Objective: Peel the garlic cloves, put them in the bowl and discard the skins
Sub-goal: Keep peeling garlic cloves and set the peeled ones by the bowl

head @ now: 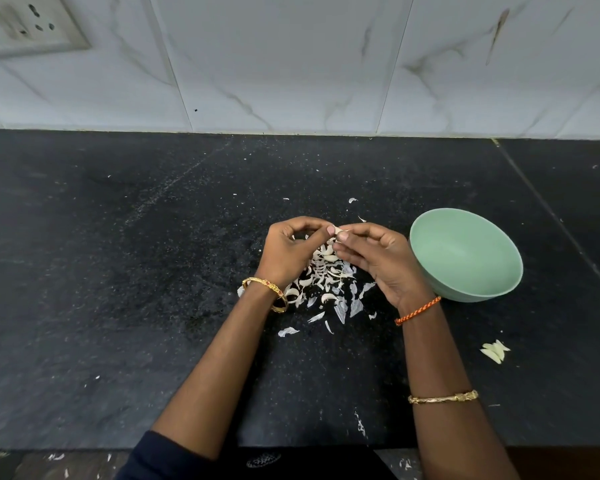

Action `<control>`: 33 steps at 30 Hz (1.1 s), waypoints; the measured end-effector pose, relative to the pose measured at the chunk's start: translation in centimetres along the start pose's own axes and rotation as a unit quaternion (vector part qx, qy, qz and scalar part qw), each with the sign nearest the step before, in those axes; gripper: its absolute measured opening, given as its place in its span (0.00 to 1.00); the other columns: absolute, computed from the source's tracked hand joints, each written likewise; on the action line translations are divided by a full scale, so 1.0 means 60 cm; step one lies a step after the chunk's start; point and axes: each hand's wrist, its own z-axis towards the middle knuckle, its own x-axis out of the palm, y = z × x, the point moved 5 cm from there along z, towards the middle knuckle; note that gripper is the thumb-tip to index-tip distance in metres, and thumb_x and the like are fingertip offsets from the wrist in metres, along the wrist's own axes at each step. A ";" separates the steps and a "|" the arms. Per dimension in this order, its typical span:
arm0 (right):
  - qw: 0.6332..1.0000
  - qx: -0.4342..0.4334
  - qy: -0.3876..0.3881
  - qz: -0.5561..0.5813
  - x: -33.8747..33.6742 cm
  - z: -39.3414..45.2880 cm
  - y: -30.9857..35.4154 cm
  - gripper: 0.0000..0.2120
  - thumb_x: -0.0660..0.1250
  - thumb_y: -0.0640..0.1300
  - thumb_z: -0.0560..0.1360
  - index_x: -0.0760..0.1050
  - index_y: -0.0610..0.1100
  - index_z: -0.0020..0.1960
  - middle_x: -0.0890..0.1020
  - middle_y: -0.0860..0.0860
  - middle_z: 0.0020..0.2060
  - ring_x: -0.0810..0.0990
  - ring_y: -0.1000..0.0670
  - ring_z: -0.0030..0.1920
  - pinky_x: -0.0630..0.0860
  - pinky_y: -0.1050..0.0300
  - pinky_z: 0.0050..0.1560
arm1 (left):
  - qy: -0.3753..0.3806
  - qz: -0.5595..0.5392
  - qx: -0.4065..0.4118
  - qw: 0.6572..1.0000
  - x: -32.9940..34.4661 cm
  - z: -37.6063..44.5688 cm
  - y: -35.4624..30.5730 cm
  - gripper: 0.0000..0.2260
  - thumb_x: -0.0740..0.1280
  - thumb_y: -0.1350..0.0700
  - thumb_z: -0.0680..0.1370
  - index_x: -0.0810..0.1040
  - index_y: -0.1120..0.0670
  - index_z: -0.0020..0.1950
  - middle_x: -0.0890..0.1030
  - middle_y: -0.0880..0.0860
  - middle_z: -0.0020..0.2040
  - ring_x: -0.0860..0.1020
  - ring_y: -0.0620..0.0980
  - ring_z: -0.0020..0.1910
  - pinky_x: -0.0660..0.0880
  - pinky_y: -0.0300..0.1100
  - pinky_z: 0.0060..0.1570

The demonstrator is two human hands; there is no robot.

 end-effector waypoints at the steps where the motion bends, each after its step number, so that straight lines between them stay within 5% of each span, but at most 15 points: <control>1: 1.000 0.006 -0.004 0.003 0.001 0.000 -0.001 0.06 0.70 0.35 0.73 0.80 0.37 0.49 0.85 0.43 0.41 0.85 0.49 0.43 0.81 0.60 0.47 | 0.000 0.006 0.004 1.000 0.000 0.001 0.001 0.02 0.70 0.59 0.75 0.82 0.53 0.45 0.82 0.42 0.34 0.65 0.42 0.22 0.63 0.37 0.23; 11: 0.996 -0.033 -0.074 -0.034 0.006 0.005 -0.002 0.03 0.70 0.30 0.72 0.80 0.35 0.46 0.84 0.43 0.38 0.84 0.51 0.37 0.80 0.64 0.39 | -0.020 0.008 -0.009 1.000 0.017 0.003 0.023 0.05 0.70 0.59 0.75 0.83 0.59 0.48 0.82 0.51 0.40 0.68 0.40 0.22 0.67 0.32 0.22; 17: 0.992 -0.040 -0.114 -0.033 0.006 0.003 -0.012 0.05 0.68 0.29 0.73 0.79 0.36 0.44 0.83 0.43 0.37 0.83 0.54 0.34 0.79 0.65 0.37 | -0.009 0.024 0.021 0.999 0.023 0.005 0.020 0.08 0.67 0.64 0.76 0.81 0.66 0.53 0.81 0.53 0.41 0.74 0.32 0.26 0.67 0.23 0.30; 26: 0.989 -0.027 -0.124 -0.079 0.010 0.007 -0.017 0.03 0.68 0.33 0.75 0.78 0.40 0.46 0.82 0.48 0.37 0.81 0.55 0.36 0.80 0.64 0.40 | -0.041 -0.010 -0.008 0.999 0.021 0.006 0.030 0.07 0.67 0.63 0.77 0.82 0.62 0.53 0.81 0.53 0.40 0.73 0.34 0.24 0.67 0.26 0.27; 33: 0.996 0.045 -0.078 0.025 0.017 0.006 -0.023 0.03 0.65 0.31 0.76 0.77 0.35 0.48 0.81 0.46 0.37 0.81 0.55 0.36 0.81 0.63 0.41 | -0.007 -0.057 -0.020 0.998 0.019 0.002 0.036 0.07 0.65 0.62 0.78 0.81 0.56 0.53 0.81 0.46 0.35 0.65 0.39 0.21 0.64 0.30 0.22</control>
